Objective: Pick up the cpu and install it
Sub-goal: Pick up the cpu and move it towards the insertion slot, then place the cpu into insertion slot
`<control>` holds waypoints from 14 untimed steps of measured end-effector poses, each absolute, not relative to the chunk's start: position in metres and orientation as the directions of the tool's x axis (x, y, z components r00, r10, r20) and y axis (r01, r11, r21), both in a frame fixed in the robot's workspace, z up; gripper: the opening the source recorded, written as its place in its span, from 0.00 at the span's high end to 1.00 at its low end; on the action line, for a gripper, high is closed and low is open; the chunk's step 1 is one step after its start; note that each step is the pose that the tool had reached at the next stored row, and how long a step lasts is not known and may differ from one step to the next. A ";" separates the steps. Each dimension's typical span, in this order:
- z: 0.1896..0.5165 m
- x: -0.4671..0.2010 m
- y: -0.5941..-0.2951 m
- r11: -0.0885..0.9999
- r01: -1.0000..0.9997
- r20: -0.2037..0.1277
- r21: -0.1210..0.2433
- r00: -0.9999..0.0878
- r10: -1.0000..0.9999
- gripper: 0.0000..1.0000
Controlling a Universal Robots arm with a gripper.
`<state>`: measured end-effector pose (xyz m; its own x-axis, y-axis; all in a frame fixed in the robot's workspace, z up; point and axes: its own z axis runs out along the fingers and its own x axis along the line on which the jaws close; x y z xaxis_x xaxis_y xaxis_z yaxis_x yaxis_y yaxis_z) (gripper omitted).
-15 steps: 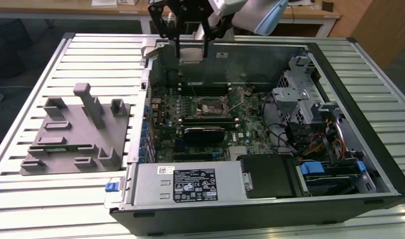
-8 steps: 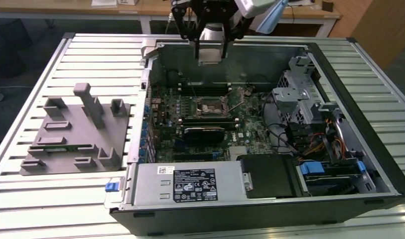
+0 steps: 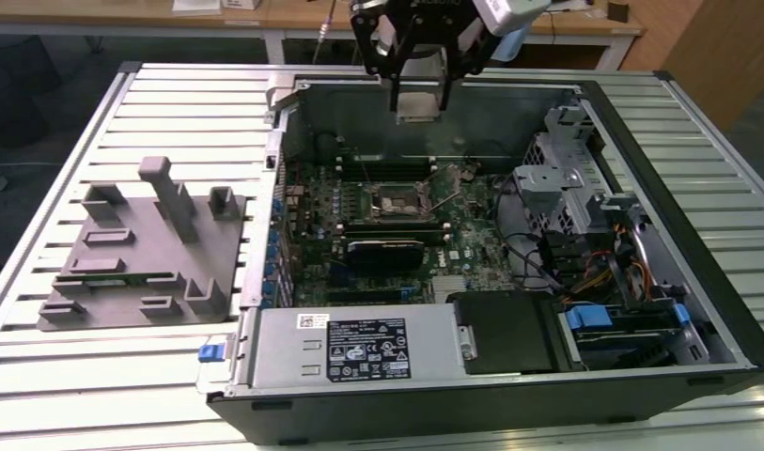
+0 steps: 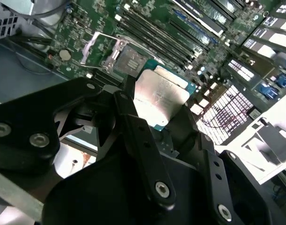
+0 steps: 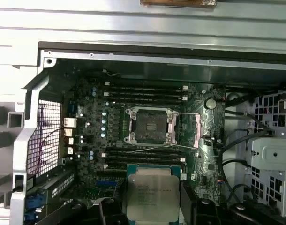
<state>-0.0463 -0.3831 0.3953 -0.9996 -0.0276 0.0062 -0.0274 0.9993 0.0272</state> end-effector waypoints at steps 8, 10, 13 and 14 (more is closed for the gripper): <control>0.395 -0.043 -0.383 0.999 -0.027 0.006 0.026 -1.000 -0.027 0.46; 0.395 -0.043 -0.383 1.000 -0.004 0.006 0.025 -1.000 -0.004 0.46; 0.395 -0.043 -0.383 0.998 0.051 0.006 0.025 -0.999 0.051 0.46; 0.395 -0.043 -0.383 0.997 0.069 0.006 0.025 -0.998 0.069 0.46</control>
